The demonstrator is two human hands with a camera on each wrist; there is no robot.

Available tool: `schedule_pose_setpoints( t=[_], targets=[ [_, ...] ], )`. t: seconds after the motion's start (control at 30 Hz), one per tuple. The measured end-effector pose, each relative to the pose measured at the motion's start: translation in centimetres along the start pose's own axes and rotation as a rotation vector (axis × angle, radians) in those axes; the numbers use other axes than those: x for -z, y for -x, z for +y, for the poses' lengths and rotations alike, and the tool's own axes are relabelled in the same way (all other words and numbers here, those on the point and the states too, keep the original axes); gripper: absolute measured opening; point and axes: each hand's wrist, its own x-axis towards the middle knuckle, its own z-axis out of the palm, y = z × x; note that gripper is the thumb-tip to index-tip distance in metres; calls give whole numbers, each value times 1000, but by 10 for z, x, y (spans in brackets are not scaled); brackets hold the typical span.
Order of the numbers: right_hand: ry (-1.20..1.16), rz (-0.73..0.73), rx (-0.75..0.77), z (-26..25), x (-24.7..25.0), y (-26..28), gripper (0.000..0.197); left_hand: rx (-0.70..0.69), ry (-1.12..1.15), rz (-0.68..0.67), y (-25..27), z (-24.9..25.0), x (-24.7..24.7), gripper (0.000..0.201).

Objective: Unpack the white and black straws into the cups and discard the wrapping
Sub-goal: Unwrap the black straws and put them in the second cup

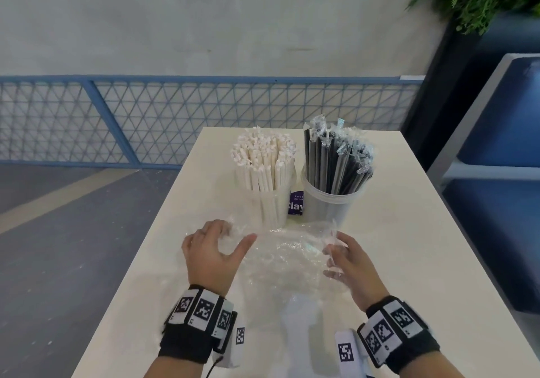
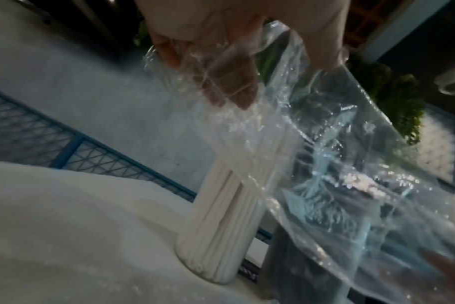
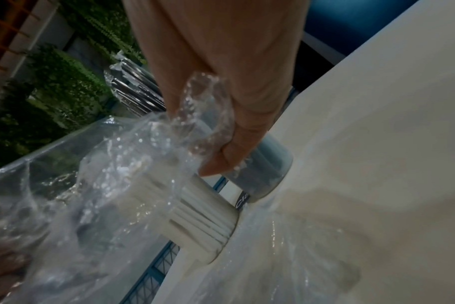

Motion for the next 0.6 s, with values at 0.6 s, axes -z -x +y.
schedule_pose_setpoints(
  t=[0.6],
  targets=[
    [349, 81, 168, 20, 14, 1, 31, 426, 397, -169, -11, -36, 14, 40]
  ],
)
